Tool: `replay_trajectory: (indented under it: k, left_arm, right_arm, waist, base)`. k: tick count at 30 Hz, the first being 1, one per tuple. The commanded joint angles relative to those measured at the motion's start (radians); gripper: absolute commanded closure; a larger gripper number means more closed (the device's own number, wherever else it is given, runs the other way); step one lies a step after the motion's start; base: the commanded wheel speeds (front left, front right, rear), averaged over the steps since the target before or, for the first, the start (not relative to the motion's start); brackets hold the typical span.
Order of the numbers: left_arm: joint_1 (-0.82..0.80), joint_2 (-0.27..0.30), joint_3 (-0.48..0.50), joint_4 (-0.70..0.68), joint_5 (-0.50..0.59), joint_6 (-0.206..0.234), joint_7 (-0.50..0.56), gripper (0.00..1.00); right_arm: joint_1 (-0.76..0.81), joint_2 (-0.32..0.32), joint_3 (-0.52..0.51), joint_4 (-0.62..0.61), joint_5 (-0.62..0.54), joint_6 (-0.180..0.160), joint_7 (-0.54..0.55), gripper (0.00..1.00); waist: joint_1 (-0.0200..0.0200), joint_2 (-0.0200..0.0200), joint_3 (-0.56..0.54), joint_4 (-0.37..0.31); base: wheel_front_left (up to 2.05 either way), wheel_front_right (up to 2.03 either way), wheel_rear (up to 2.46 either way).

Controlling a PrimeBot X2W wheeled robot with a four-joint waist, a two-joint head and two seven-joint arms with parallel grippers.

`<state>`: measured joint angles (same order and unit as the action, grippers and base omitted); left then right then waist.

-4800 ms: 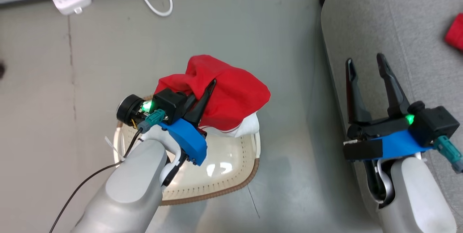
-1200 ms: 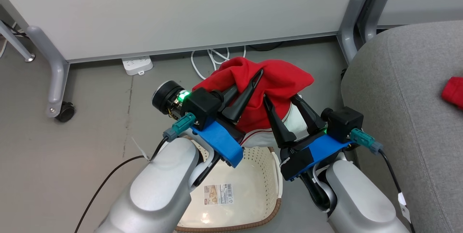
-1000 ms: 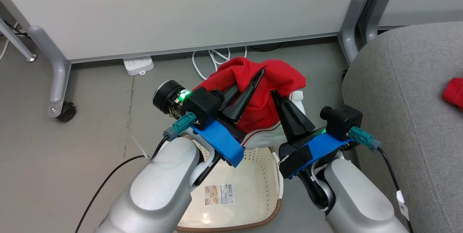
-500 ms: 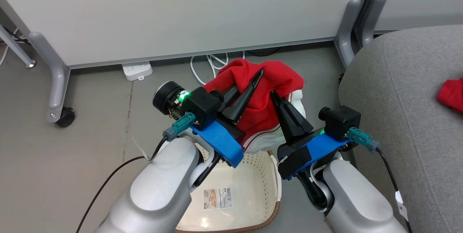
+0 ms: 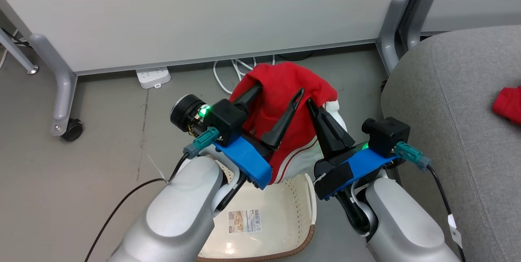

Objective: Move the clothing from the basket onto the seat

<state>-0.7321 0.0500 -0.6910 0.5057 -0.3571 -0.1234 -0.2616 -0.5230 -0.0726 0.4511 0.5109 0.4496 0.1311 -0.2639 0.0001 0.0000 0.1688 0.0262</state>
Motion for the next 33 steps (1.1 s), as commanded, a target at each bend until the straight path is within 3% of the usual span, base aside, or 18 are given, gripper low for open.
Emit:
replay_trajectory:
  k: [1,16,33]
  left_arm:
    - [0.001,0.001,0.002,0.006,0.002,0.003,-0.005,0.0]
    - [-0.01,0.001,0.02,0.017,0.017,0.005,-0.005,0.0]
    - [-0.027,0.004,0.025,0.023,0.043,0.001,-0.004,0.0]
  right_arm:
    - [0.004,-0.003,-0.003,-0.007,-0.003,-0.001,-0.001,1.0]
    - [-0.006,-0.01,-0.03,-0.028,-0.012,-0.001,-0.001,1.0]
    - [-0.031,-0.031,-0.12,-0.081,-0.063,-0.001,-0.001,1.0]
  waist:
    - [-0.0001,0.0,0.002,-0.001]
    - [-0.0001,0.0,0.023,-0.014]
    - [-0.0001,0.0,0.071,-0.143]
  base:
    - [0.0,0.0,0.0]
    - [0.0,0.0,0.0]
    - [0.0,0.0,0.0]
